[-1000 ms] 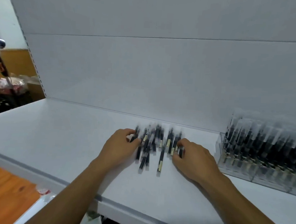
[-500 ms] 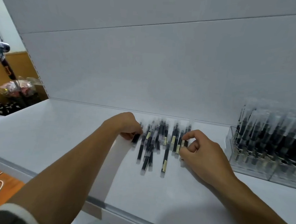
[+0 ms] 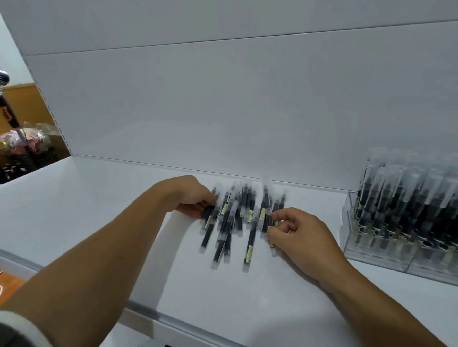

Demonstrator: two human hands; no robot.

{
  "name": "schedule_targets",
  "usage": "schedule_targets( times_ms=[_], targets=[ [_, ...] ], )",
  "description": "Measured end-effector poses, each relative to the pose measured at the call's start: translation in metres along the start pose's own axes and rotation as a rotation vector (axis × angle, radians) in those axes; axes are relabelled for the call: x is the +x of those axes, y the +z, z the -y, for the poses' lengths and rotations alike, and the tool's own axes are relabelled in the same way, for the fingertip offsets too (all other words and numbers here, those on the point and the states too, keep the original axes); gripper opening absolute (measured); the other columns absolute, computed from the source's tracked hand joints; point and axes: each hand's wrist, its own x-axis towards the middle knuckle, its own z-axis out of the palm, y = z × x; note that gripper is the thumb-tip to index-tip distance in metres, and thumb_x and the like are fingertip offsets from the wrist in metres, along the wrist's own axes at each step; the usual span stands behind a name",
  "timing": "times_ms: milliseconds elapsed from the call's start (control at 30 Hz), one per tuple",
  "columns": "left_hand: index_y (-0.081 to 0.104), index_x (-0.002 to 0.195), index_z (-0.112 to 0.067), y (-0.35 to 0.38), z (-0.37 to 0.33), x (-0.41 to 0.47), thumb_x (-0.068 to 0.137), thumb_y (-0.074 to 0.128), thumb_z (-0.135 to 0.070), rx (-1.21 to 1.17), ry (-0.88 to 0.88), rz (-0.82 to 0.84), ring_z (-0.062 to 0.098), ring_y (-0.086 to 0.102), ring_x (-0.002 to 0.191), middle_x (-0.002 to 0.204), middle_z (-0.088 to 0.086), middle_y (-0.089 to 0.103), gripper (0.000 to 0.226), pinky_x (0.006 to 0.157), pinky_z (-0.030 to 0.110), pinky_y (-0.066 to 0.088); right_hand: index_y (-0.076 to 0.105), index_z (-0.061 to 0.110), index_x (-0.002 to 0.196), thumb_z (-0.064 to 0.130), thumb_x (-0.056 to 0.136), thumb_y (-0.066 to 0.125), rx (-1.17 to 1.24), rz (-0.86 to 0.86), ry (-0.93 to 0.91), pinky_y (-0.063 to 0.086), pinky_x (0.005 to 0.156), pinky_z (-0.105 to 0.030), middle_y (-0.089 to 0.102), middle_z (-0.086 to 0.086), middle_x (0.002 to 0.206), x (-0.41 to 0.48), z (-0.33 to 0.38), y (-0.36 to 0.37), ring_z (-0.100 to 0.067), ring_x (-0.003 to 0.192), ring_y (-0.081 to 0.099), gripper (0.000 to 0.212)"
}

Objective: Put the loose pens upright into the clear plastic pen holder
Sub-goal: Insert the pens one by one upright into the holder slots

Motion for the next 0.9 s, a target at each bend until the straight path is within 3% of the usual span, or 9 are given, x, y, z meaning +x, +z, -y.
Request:
schedule_targets(
  times_ms=[200, 333, 500, 600, 800, 900],
  targets=[
    [0.068, 0.091, 0.001, -0.003, 0.008, -0.012, 0.090, 0.065, -0.013, -0.271, 0.153, -0.069, 0.017, 0.073, 0.066, 0.075, 0.008, 0.075, 0.015, 0.059, 0.021, 0.057, 0.059, 0.028, 0.087, 0.017, 0.082, 0.063, 0.071, -0.022, 0.005, 0.040, 0.050, -0.008, 0.068, 0.003, 0.064, -0.001, 0.002, 0.000, -0.002, 0.053, 0.054, 0.013],
    [0.065, 0.094, 0.004, 0.002, 0.002, -0.030, 0.094, 0.063, -0.016, -0.428, 0.344, -0.150, 0.019, 0.074, 0.076, 0.079, 0.009, 0.073, 0.021, 0.060, 0.020, 0.056, 0.058, 0.032, 0.085, 0.022, 0.082, 0.065, 0.061, -0.039, -0.035, 0.042, 0.050, -0.008, 0.068, 0.008, 0.068, -0.005, 0.008, -0.005, 0.003, 0.054, 0.057, 0.013],
    [0.067, 0.098, -0.006, 0.023, -0.012, -0.063, 0.095, 0.061, -0.017, -0.580, 0.540, -0.175, 0.019, 0.073, 0.085, 0.091, 0.005, 0.074, 0.013, 0.071, 0.027, 0.059, 0.058, 0.037, 0.083, 0.028, 0.081, 0.064, 0.075, -0.112, -0.077, 0.049, 0.054, -0.022, 0.067, 0.010, 0.072, -0.017, 0.026, -0.021, -0.002, 0.062, 0.059, 0.012],
    [0.066, 0.102, -0.009, 0.043, -0.024, -0.083, 0.095, 0.060, -0.017, -0.640, 0.621, -0.143, 0.017, 0.073, 0.088, 0.094, 0.002, 0.076, 0.012, 0.072, 0.028, 0.060, 0.055, 0.036, 0.084, 0.031, 0.082, 0.064, 0.018, -0.144, -0.116, 0.043, 0.059, -0.025, 0.067, 0.016, 0.072, -0.025, 0.036, -0.038, 0.003, 0.060, 0.055, 0.011],
    [0.066, 0.104, -0.011, 0.103, -0.046, -0.116, 0.094, 0.062, -0.016, -0.735, 0.722, -0.056, 0.014, 0.073, 0.088, 0.095, 0.000, 0.076, 0.013, 0.067, 0.016, 0.054, 0.058, 0.034, 0.084, 0.028, 0.083, 0.065, 0.032, -0.228, -0.103, 0.051, 0.065, -0.035, 0.067, 0.015, 0.072, -0.059, 0.023, -0.083, -0.003, 0.056, 0.055, 0.010],
    [0.065, 0.103, -0.011, 0.139, -0.059, -0.126, 0.091, 0.063, -0.015, -0.778, 0.759, 0.034, 0.015, 0.073, 0.087, 0.093, 0.001, 0.076, 0.012, 0.067, 0.017, 0.055, 0.061, 0.036, 0.081, 0.024, 0.084, 0.069, 0.051, -0.286, -0.086, 0.050, 0.059, -0.025, 0.064, 0.014, 0.068, -0.081, 0.002, -0.106, 0.000, 0.055, 0.052, 0.015]
  ],
)
